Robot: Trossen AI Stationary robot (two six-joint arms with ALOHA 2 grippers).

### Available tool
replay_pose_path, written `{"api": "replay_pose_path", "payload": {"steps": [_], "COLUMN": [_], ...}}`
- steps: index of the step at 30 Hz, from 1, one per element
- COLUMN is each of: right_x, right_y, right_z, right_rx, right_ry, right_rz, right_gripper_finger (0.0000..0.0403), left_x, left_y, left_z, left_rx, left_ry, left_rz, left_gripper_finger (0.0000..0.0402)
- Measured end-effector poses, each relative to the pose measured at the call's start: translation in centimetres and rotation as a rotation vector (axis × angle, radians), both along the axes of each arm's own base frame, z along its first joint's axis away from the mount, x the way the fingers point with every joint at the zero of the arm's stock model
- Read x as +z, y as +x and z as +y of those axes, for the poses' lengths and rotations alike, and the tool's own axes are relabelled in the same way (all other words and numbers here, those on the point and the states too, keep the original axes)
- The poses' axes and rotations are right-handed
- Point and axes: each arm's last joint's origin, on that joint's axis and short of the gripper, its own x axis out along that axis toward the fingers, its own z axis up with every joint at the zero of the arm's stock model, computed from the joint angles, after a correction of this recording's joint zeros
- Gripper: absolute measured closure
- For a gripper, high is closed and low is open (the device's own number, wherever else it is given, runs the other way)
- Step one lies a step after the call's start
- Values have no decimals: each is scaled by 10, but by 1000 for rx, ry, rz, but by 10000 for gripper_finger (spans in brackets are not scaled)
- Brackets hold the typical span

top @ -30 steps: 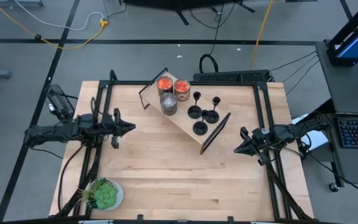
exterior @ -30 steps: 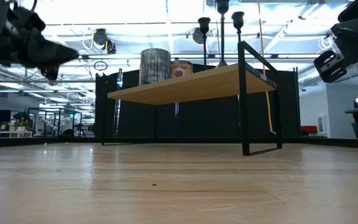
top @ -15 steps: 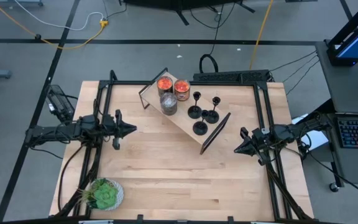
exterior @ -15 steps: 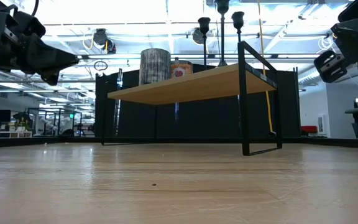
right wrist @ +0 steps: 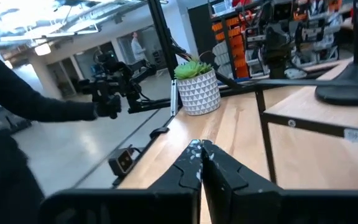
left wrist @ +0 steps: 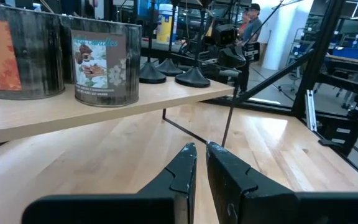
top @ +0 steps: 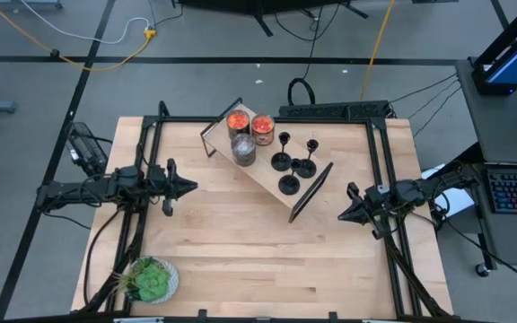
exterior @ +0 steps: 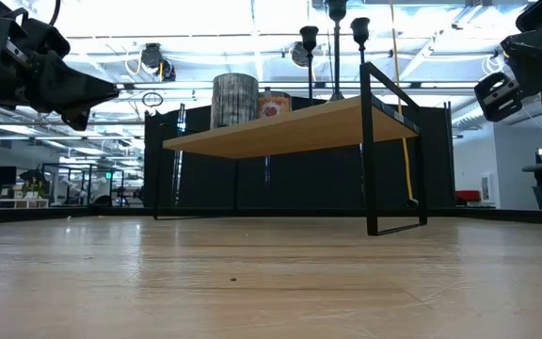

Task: Pick & Place candle stick holders
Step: Return to Home Position

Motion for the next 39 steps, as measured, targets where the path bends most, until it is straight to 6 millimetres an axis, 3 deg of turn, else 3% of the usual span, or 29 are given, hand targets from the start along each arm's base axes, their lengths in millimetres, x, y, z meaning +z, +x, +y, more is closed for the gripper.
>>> {"api": "replay_pose_path", "payload": {"steps": [11, 39], "right_x": [-2, 0], "right_y": [0, 0], "right_z": [0, 0], "right_rx": [-5, -4], "right_ry": [-128, -110], "right_rz": [-24, -41], "right_gripper_finger": [403, 403], "left_x": [0, 0], "left_y": [0, 0], "left_z": [0, 0], "left_rx": [1, 2], "left_ry": [-2, -2], "left_rz": [2, 3], "left_gripper_finger": [360, 360]}}
